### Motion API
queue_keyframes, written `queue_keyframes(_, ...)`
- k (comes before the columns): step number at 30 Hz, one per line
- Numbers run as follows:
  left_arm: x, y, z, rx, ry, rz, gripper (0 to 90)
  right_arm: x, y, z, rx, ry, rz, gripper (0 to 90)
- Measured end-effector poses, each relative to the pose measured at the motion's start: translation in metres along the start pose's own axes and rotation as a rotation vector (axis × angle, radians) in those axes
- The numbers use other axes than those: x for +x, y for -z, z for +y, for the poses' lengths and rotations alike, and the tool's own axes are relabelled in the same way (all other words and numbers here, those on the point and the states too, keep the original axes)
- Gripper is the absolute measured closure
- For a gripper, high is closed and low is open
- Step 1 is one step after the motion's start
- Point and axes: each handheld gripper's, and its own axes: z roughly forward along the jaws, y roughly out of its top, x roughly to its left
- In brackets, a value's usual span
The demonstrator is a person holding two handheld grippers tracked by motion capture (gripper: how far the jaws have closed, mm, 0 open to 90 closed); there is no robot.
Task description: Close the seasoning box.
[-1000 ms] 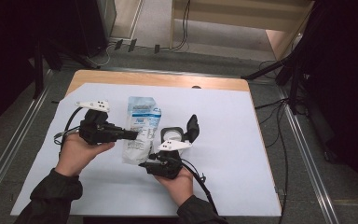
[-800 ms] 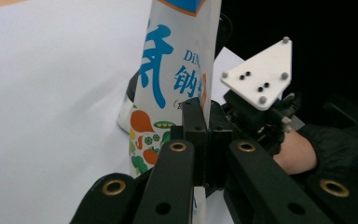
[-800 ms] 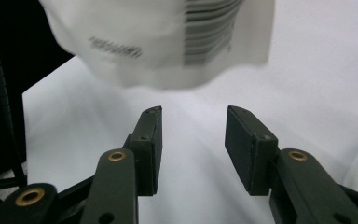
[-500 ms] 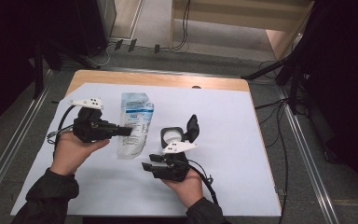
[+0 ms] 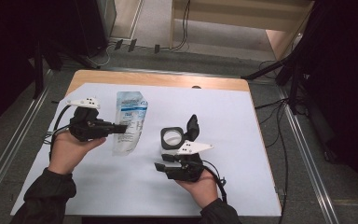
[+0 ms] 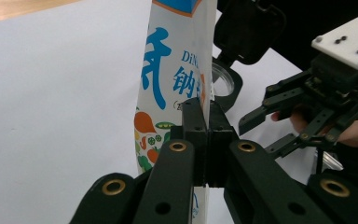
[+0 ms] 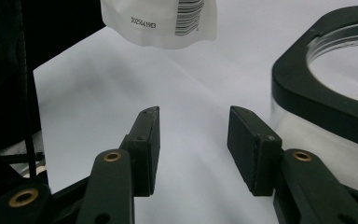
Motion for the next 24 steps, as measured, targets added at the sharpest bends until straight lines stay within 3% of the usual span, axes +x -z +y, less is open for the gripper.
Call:
queue_keyframes(8,0.011,-0.002,0.001,-0.010,0.011,0.027,90.0,-0.007,0.012,-0.001,-0.018,0.004,-0.019,55.0)
queue_keyframes(17,0.026,-0.004,0.003,-0.026,0.022,0.062,90.0,-0.016,0.024,-0.005,0.012,0.029,-0.068,54.9)
queue_keyframes(24,0.040,-0.008,0.003,-0.033,0.045,0.093,90.0,-0.022,0.033,-0.006,0.012,0.010,-0.091,54.9)
